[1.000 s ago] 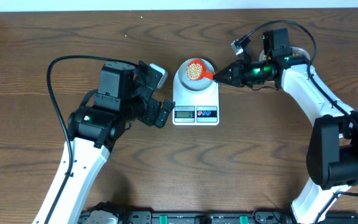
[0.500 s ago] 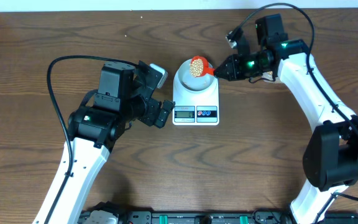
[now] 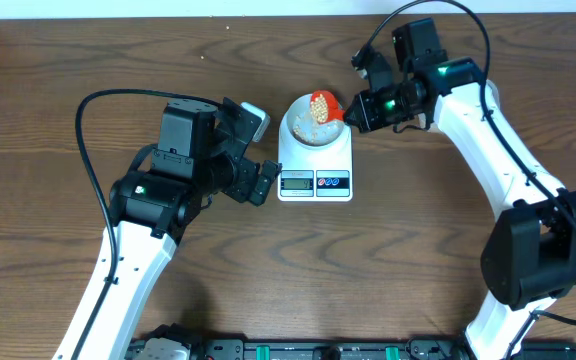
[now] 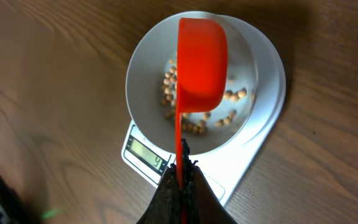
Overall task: Scoop item into bowl and weigh 50g on scale
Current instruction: 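Tilt the red scoop with the right gripper to pour soybeans into the bowl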
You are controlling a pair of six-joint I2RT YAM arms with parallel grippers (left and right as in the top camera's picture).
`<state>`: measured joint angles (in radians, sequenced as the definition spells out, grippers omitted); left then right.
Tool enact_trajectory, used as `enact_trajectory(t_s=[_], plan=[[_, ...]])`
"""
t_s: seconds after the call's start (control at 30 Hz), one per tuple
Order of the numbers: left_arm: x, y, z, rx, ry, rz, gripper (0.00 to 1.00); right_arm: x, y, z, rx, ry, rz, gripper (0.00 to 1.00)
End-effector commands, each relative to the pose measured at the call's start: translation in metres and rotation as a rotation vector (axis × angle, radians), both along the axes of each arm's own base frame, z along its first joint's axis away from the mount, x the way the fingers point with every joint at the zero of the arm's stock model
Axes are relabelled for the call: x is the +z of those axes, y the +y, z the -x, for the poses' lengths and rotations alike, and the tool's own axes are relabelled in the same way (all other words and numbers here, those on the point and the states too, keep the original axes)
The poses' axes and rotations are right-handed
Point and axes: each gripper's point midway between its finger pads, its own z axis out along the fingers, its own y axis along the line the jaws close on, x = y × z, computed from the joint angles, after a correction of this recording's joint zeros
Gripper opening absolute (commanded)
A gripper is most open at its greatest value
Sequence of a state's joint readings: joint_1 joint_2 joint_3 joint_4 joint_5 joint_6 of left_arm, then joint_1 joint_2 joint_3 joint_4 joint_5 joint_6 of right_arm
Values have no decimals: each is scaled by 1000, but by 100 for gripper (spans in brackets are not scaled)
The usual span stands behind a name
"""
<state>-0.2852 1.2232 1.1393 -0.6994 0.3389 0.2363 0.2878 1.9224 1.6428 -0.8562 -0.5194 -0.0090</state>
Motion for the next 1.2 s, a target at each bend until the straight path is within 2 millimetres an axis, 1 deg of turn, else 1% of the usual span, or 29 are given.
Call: enact_trajectory(t_s=[0.0,0.17,0.4,0.97,1.17], plan=[[-1,-2,2,-12,4,7,94,13,6,-4,47,-72,19,1],[-1,-2,2,-12,5,7,94,11,8,-3,50,-87,58,1],[-1,-2,2,-12,4,7,94,26,10,-3,72,-127,61,1],[-1,-2,2,-12,4,7,94,34,9,-1,88,-153,65,1],[-1,-2,2,-12,5,7,94,32,13,4,164,-185,87,1]])
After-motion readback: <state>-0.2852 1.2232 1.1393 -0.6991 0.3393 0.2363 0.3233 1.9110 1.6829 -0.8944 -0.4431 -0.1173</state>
